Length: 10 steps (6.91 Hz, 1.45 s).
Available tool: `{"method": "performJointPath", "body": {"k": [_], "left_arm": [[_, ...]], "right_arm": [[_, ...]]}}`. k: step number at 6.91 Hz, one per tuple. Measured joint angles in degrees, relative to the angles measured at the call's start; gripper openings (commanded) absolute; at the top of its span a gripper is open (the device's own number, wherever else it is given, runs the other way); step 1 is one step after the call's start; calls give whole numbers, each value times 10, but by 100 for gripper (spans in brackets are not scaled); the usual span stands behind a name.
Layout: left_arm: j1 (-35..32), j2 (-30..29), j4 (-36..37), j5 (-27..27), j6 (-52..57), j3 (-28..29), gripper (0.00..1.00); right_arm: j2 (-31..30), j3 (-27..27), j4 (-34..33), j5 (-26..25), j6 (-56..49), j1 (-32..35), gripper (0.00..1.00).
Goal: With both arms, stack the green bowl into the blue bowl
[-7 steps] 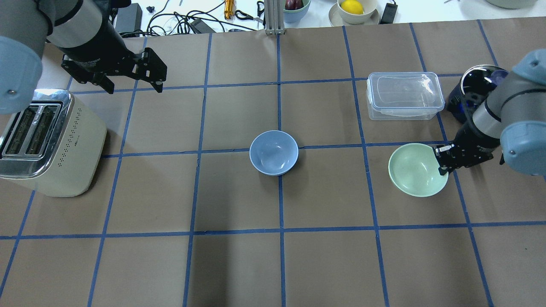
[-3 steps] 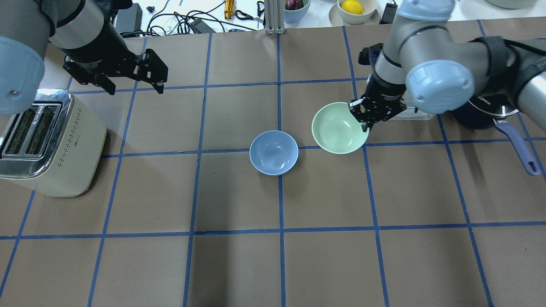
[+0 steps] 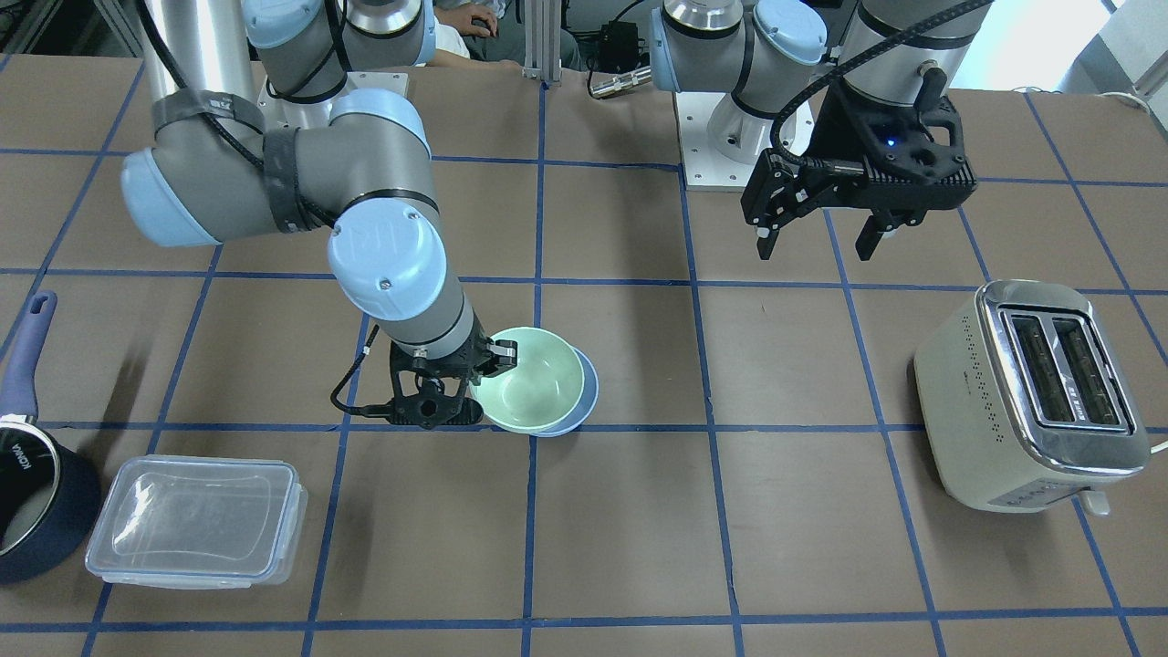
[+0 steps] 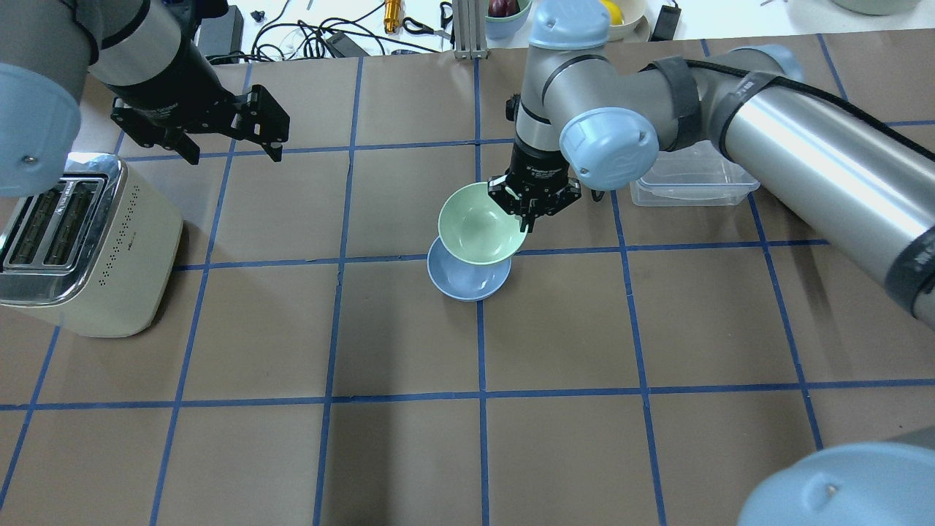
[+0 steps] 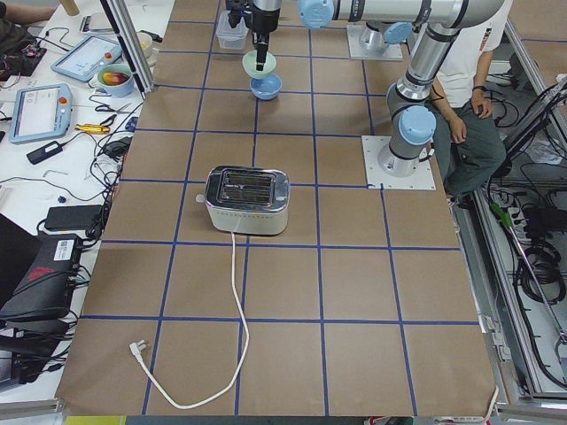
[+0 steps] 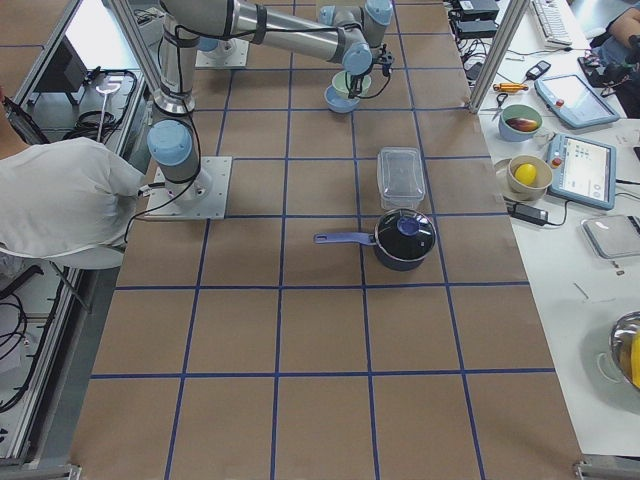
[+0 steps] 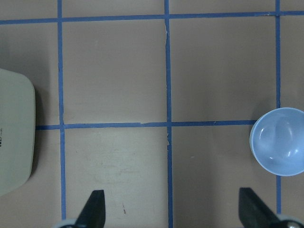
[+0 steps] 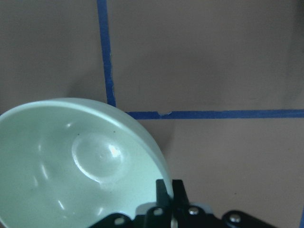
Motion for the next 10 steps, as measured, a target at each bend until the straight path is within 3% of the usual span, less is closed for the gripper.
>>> {"method": "performJointPath", "body": {"k": [2,3,4,7,10], "left_arm": [[0,0,0,0,0,-1,100],[0,1,0,-1,0,-2,100],[0,1,0,-1,0,-2,100],[0,1,0,0,0,-3,100],[0,1,0,0,-1,-4,100]], "right_arm": [[14,8,-2,4,-2,9,0],[19,10,-3,7,-6,9,91],[22,10,-4,8,-11,10,100],[-2,-7,13,2,-18,-3,100],[-99,-61,118,-38,-36,-47,100]]}}
